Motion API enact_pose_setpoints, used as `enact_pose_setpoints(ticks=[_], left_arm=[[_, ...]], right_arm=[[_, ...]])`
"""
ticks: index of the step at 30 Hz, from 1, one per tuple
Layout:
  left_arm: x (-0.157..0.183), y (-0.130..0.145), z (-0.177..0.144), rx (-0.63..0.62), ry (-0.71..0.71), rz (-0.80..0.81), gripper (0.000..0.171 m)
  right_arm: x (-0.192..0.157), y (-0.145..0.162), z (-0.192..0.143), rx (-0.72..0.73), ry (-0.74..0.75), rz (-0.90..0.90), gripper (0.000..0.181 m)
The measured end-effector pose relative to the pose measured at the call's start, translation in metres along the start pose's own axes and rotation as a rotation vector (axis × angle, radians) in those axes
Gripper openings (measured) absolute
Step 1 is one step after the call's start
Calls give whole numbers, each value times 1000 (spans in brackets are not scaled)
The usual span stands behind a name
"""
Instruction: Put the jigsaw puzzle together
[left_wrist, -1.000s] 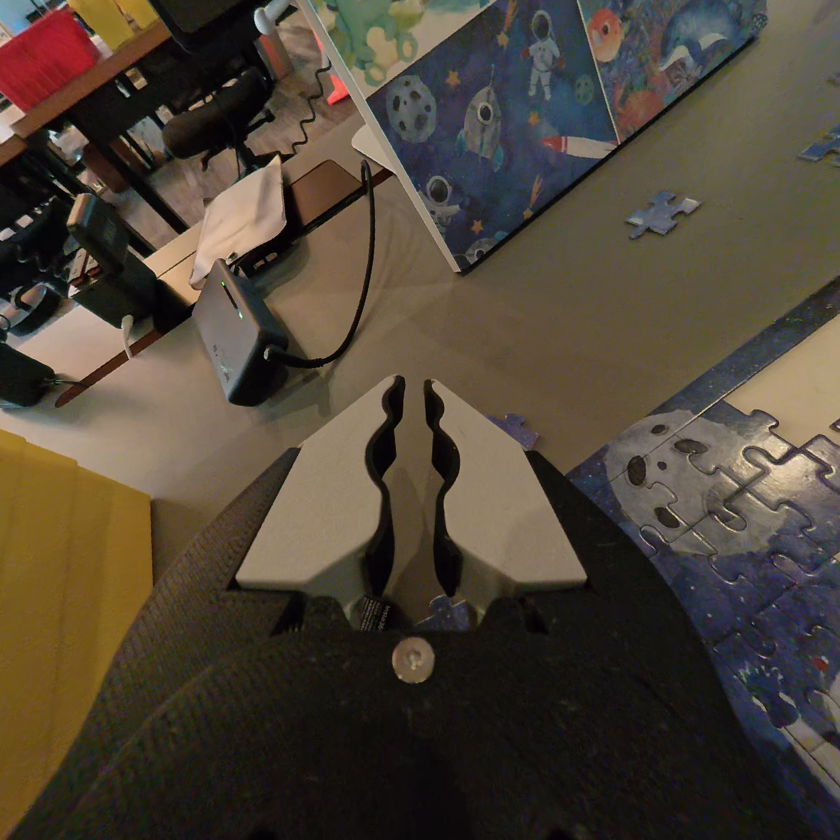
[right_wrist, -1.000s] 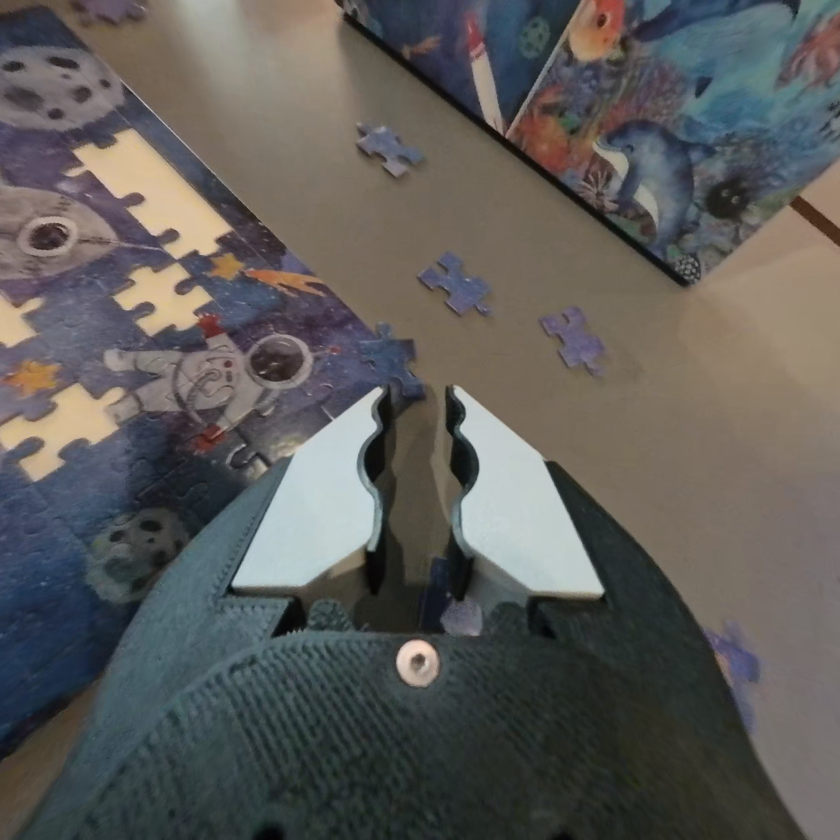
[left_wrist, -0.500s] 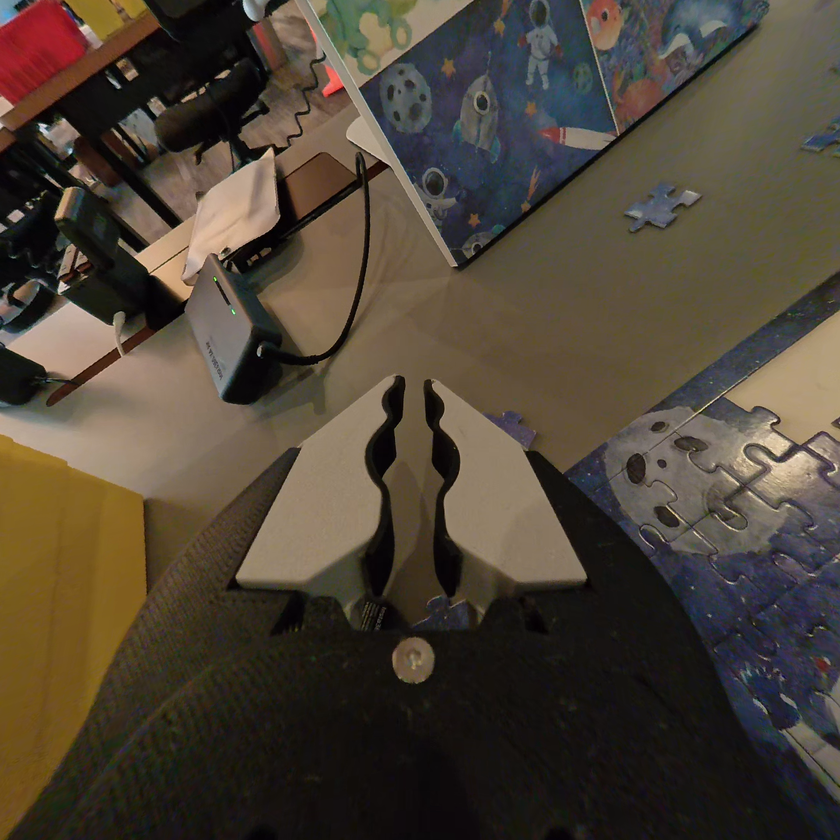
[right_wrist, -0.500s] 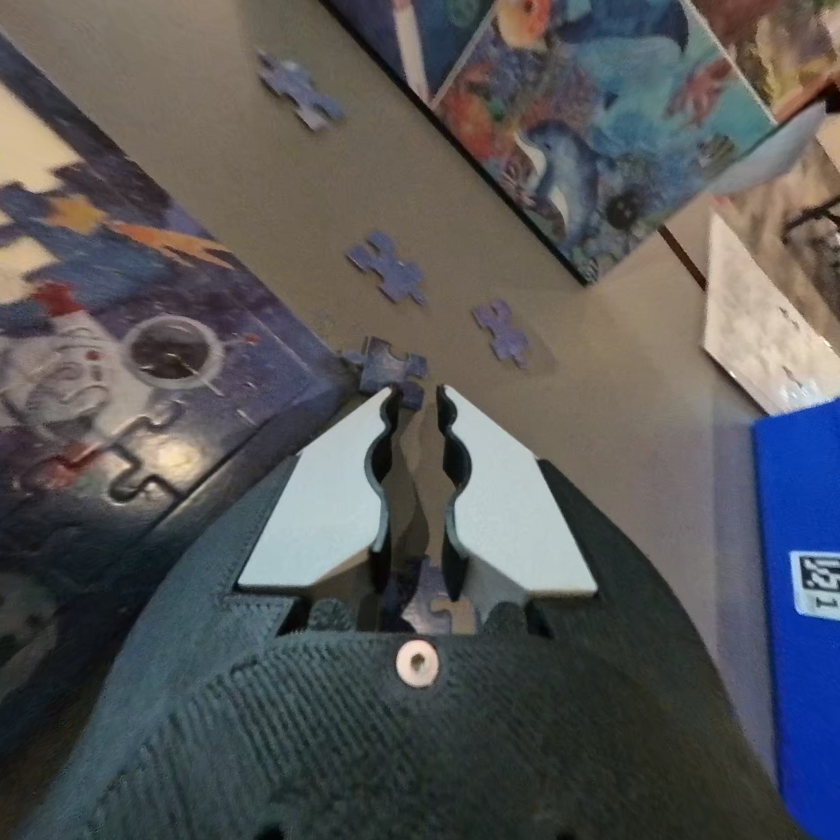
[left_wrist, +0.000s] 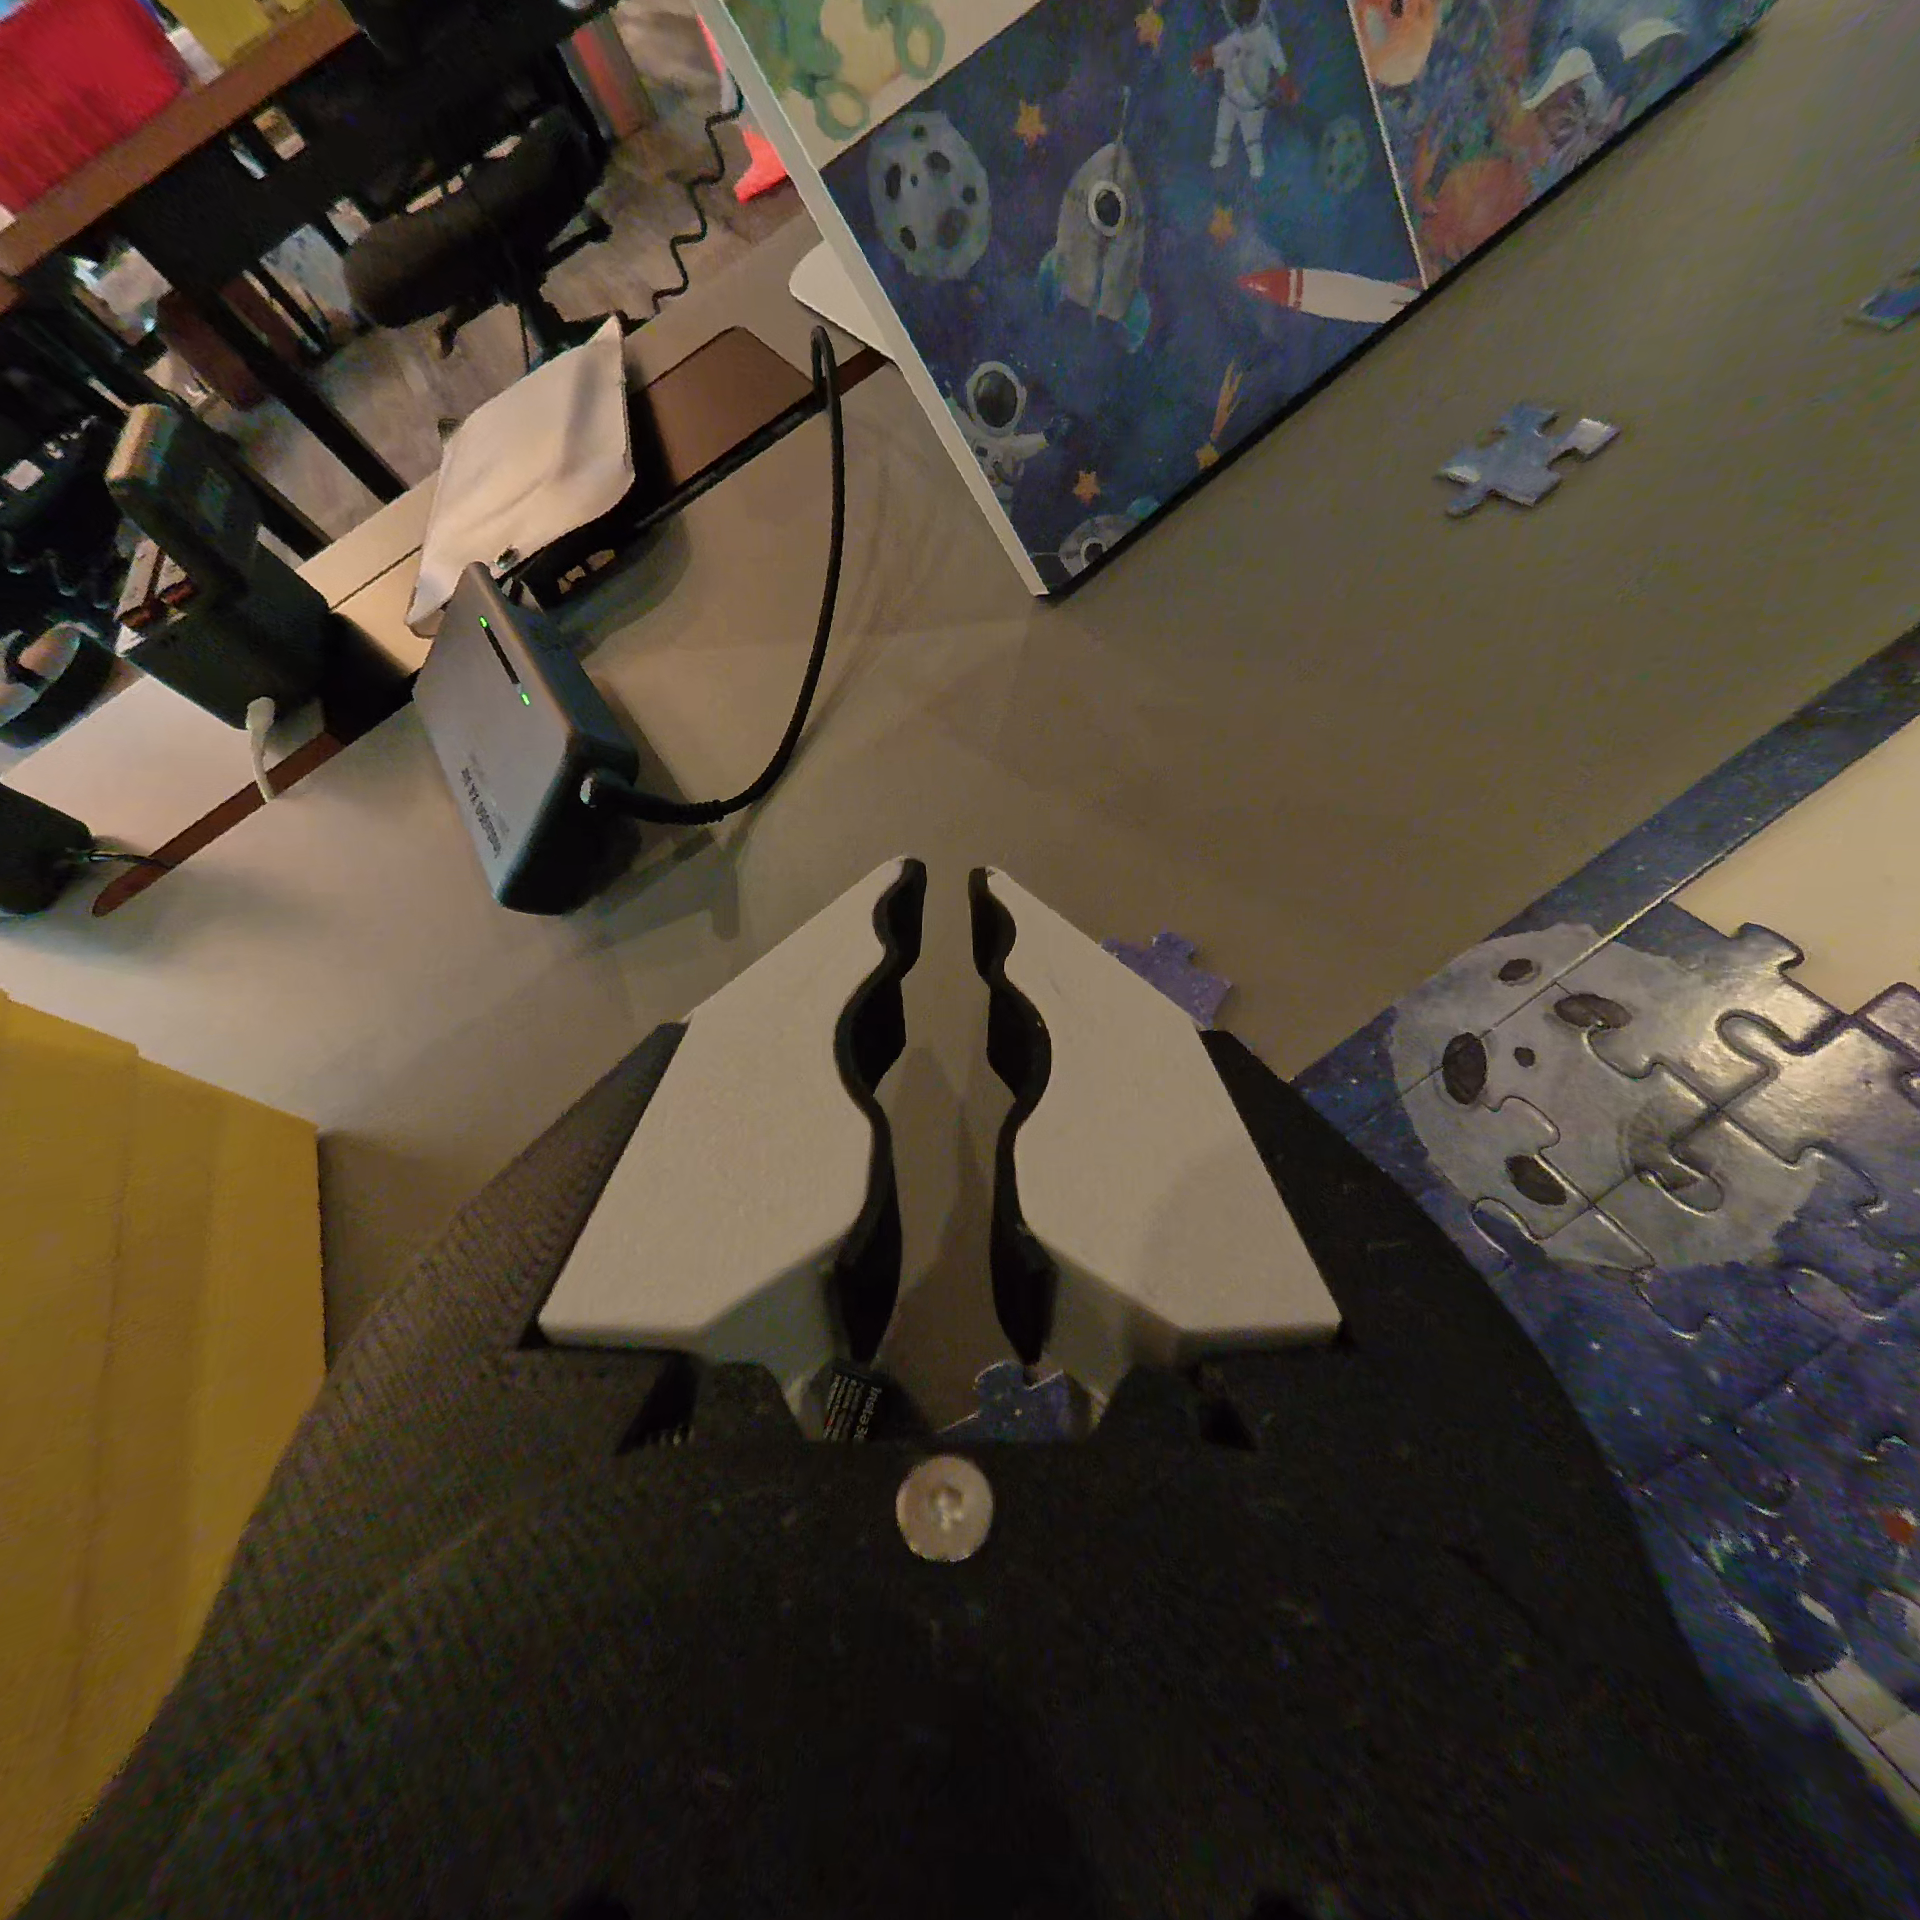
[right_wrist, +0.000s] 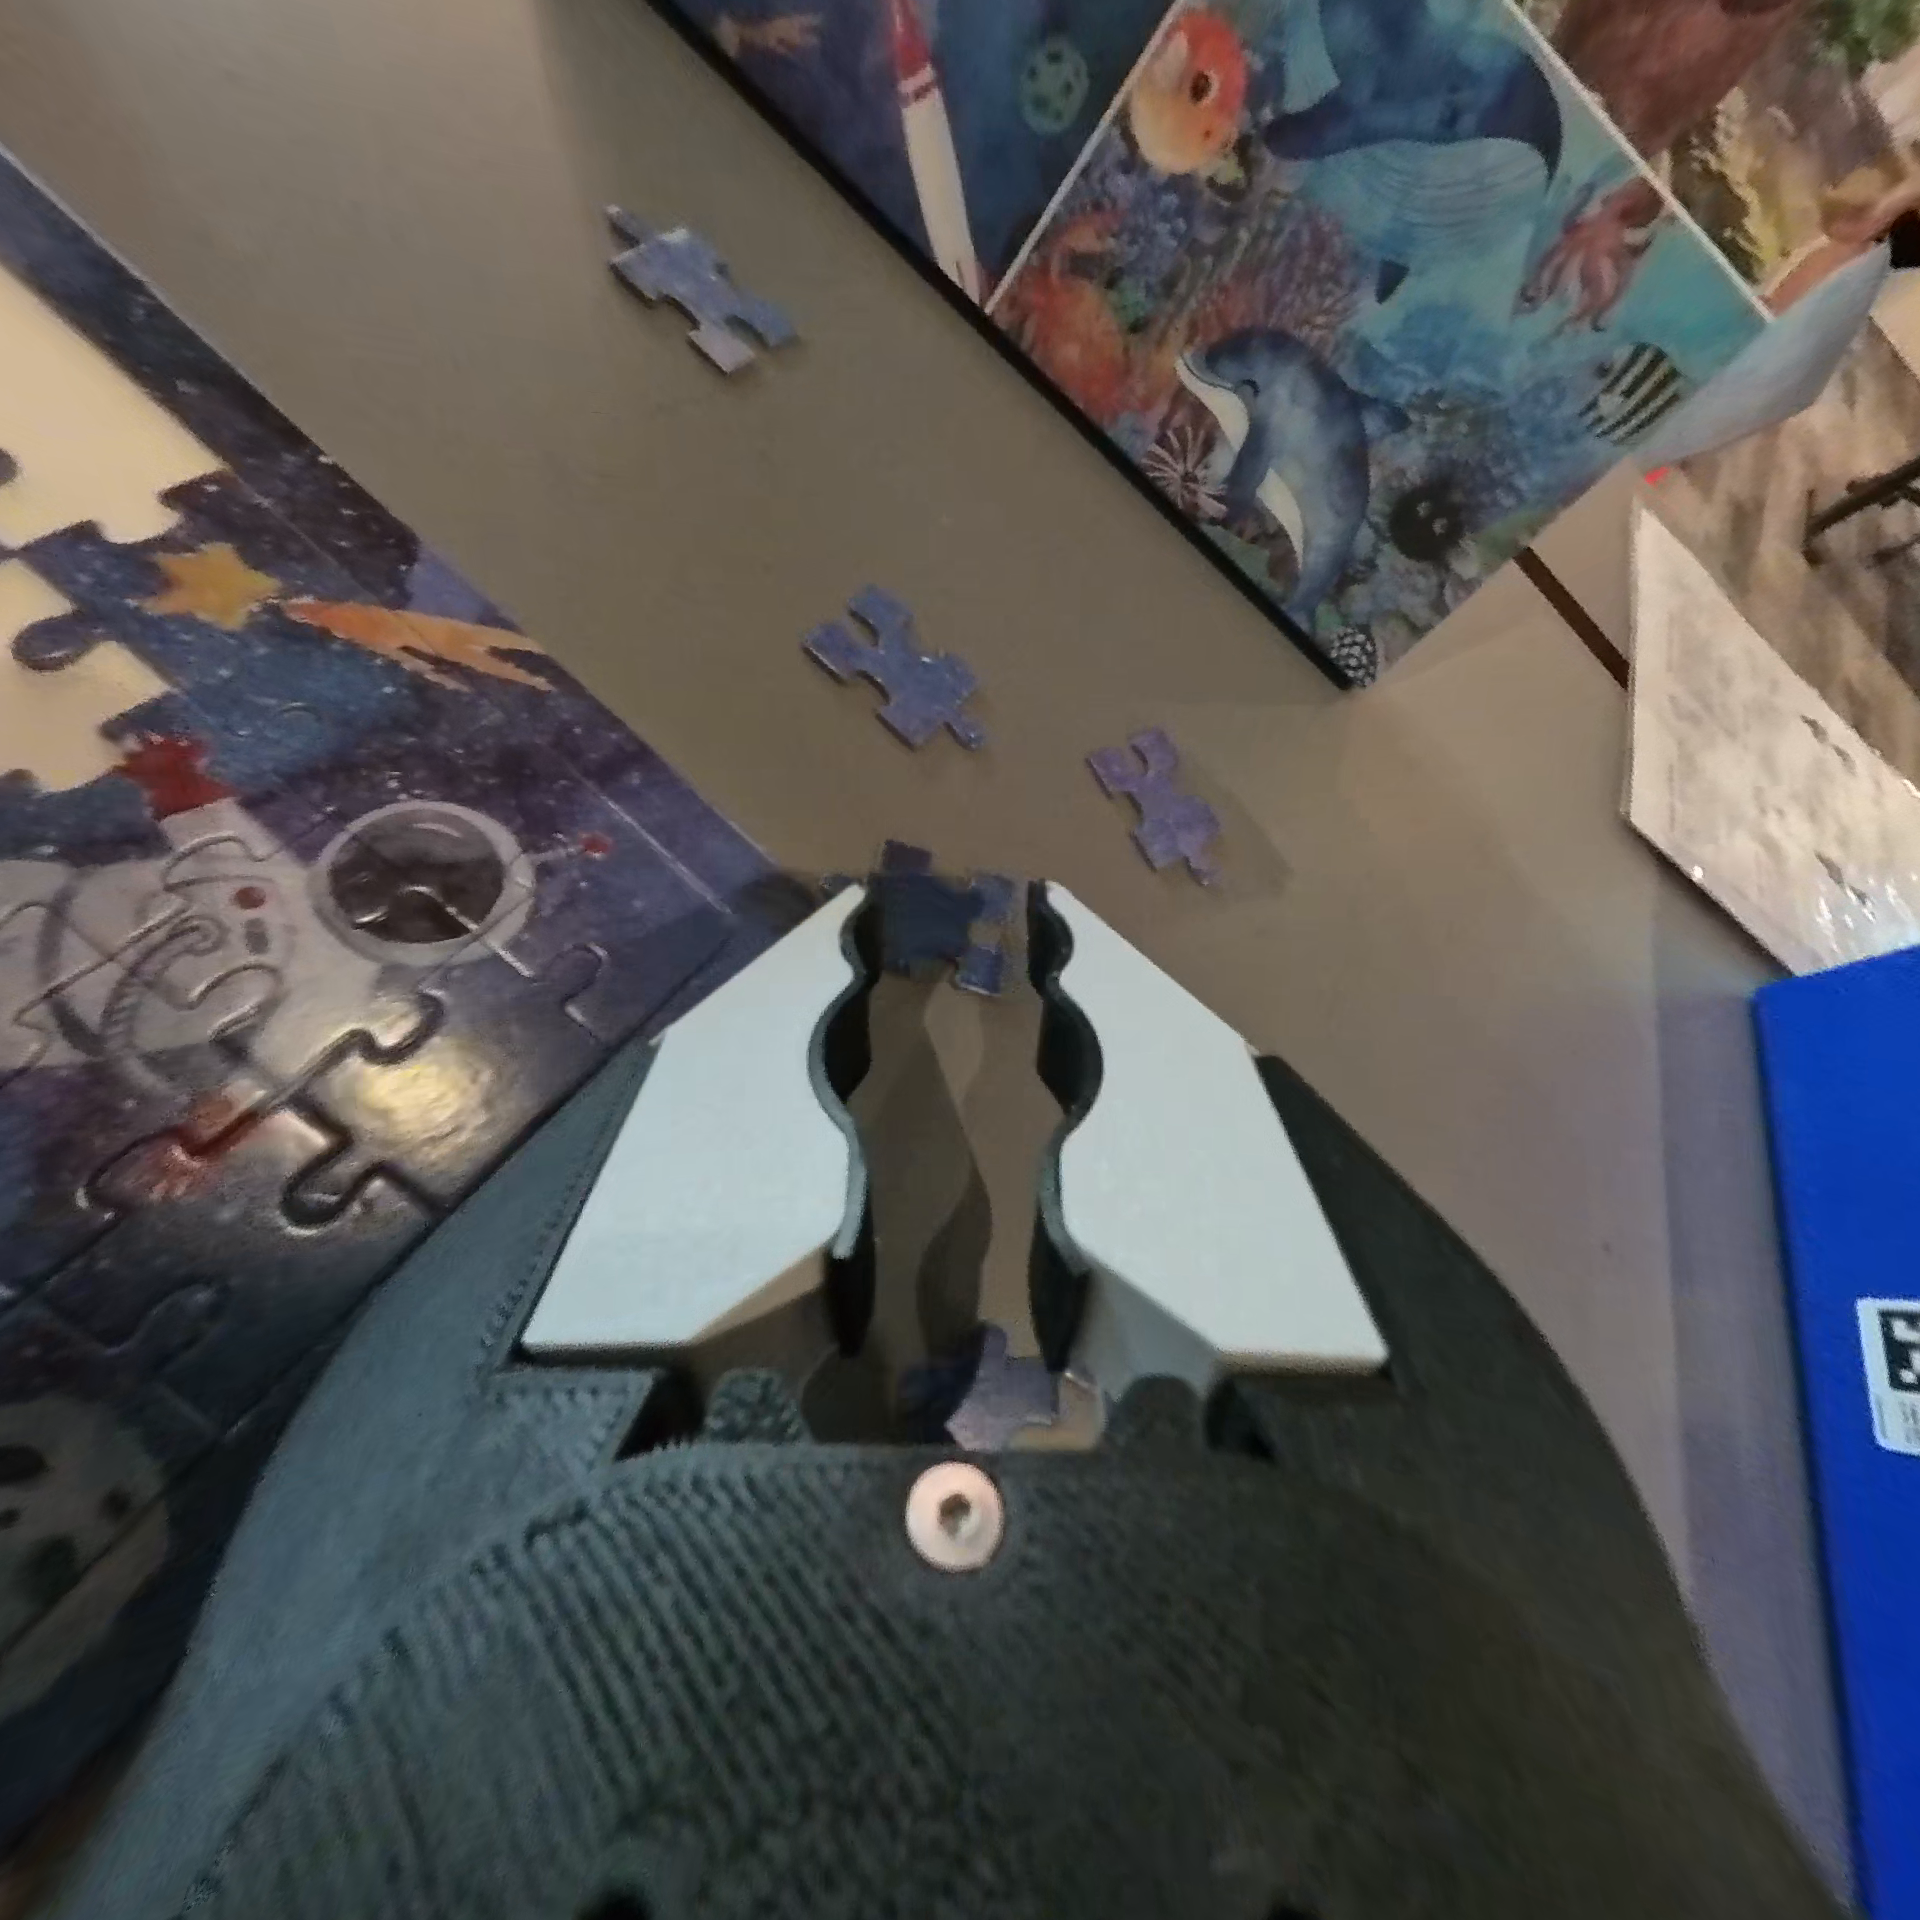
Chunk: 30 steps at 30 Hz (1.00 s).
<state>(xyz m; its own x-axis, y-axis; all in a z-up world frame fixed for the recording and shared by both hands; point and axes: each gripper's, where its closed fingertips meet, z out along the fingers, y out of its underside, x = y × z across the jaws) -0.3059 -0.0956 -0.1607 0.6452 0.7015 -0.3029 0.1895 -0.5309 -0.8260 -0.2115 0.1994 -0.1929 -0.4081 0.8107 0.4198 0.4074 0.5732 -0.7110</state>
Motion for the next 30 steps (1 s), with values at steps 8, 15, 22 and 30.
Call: enact_pose_setpoints(ticks=[8, 15, 22, 30], left_arm=[[1, 3, 2, -14, 2, 0, 7], [8, -8, -1, 28, 15, -19, 6], [79, -45, 1, 58, 91, 160, 9], [149, -60, 49, -94, 388, 90, 39]], right_arm=[[32, 19, 0, -68, 109, 92, 26], [18, 3, -1, -5, 57, 56, 26], [30, 8, -3, -8, 88, 58, 30], [-11, -83, -9, 230, -278, -23, 36]])
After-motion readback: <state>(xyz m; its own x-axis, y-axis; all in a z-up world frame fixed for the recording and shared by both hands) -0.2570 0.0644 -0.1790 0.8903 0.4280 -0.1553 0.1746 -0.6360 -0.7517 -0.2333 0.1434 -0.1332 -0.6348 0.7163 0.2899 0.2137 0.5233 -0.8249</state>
